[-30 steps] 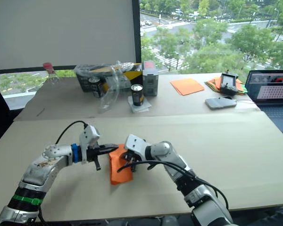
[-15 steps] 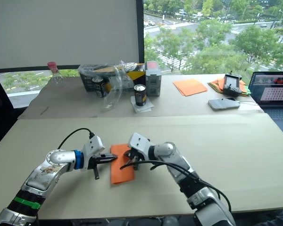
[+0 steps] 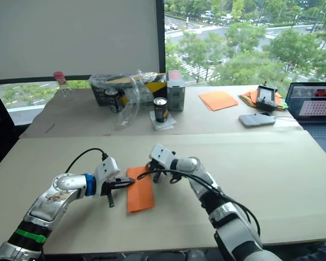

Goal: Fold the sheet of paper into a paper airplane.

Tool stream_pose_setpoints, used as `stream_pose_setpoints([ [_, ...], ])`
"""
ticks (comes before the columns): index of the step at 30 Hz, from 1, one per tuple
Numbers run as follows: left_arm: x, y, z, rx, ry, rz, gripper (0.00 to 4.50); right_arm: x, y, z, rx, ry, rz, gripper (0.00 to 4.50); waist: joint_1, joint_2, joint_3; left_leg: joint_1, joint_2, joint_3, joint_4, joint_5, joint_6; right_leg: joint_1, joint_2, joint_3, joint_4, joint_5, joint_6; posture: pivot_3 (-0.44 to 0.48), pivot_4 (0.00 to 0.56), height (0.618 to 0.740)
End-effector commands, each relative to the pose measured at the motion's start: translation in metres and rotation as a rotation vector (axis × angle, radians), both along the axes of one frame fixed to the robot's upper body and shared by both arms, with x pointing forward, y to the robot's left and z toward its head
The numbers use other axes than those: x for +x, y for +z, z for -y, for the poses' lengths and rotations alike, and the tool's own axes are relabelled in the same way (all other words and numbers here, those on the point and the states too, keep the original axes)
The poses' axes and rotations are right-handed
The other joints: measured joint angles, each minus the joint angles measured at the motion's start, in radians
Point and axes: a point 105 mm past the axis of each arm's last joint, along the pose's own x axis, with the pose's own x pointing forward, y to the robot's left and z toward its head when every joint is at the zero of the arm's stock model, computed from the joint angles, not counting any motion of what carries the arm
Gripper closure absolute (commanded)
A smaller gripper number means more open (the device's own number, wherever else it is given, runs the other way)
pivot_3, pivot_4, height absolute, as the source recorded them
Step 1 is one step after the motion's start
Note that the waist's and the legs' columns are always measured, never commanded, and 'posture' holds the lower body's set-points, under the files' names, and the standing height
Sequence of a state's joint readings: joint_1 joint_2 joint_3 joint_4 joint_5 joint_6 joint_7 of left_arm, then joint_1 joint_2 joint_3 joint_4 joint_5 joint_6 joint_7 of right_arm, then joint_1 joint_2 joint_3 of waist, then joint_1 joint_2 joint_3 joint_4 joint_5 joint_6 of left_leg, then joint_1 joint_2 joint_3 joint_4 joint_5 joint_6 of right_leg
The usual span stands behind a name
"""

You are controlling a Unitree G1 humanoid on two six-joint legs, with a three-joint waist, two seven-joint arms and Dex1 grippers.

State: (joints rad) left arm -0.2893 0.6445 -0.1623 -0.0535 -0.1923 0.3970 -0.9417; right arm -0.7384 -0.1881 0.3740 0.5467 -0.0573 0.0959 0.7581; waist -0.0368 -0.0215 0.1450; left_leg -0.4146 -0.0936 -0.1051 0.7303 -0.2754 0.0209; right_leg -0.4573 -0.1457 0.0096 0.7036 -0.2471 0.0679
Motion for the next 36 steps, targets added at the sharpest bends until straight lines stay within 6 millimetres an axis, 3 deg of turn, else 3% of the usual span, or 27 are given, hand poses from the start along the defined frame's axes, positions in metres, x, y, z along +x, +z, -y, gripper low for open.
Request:
stream_pose_setpoints([
  [1, -0.002, -0.009, -0.003, 0.029, 0.01, -0.028, 4.5, -0.006, -0.007, 0.005, -0.027, 0.024, -0.016, 4.48, 0.0, 0.0, 0.0, 0.0, 0.0, 0.0, 0.0, 0.0, 0.0, 0.0, 0.0, 0.0, 0.0, 0.0, 0.0, 0.0, 0.15, 0.67],
  [19, -0.01, -0.018, 0.011, 0.028, -0.072, -0.069, 4.5, -0.089, -0.035, 0.021, -0.129, 0.304, -0.082, 4.48, 0.008, 0.0, -0.003, 0.0, 0.0, 0.0, 0.0, -0.001, 0.001, 0.001, 0.0, 0.0, -0.002, -0.001, 0.001, 0.0, 0.15, 0.67],
  [25, -0.01, -0.017, 0.01, 0.035, -0.079, -0.07, 4.5, -0.074, -0.021, 0.026, -0.125, 0.232, -0.01, 4.48, 0.009, 0.0, -0.003, 0.0, 0.0, 0.0, 0.0, -0.001, 0.001, 0.002, 0.0, 0.0, -0.002, -0.001, 0.0, 0.0, 0.15, 0.67],
  [29, -0.012, -0.018, 0.008, 0.042, -0.085, -0.075, 4.5, -0.055, 0.016, 0.027, -0.039, 0.171, 0.065, 4.48, 0.009, 0.0, -0.003, 0.0, 0.0, 0.0, 0.0, -0.001, 0.001, 0.001, 0.0, 0.0, -0.002, -0.001, 0.0, 0.0, 0.15, 0.67],
  [31, -0.012, -0.019, 0.008, 0.043, -0.085, -0.076, 4.5, -0.049, 0.025, 0.025, -0.024, 0.156, 0.092, 4.48, 0.01, 0.0, -0.003, 0.0, 0.0, 0.0, 0.0, -0.001, 0.001, 0.001, 0.0, 0.0, -0.002, -0.001, 0.0, 0.0, 0.15, 0.67],
  [36, -0.012, -0.018, 0.007, 0.042, -0.072, -0.074, 4.5, -0.04, 0.011, 0.018, -0.053, 0.152, 0.058, 4.48, 0.012, 0.0, -0.003, 0.0, 0.0, 0.0, 0.0, -0.001, 0.001, 0.001, 0.0, 0.0, -0.002, -0.001, 0.0, 0.0, 0.15, 0.67],
])
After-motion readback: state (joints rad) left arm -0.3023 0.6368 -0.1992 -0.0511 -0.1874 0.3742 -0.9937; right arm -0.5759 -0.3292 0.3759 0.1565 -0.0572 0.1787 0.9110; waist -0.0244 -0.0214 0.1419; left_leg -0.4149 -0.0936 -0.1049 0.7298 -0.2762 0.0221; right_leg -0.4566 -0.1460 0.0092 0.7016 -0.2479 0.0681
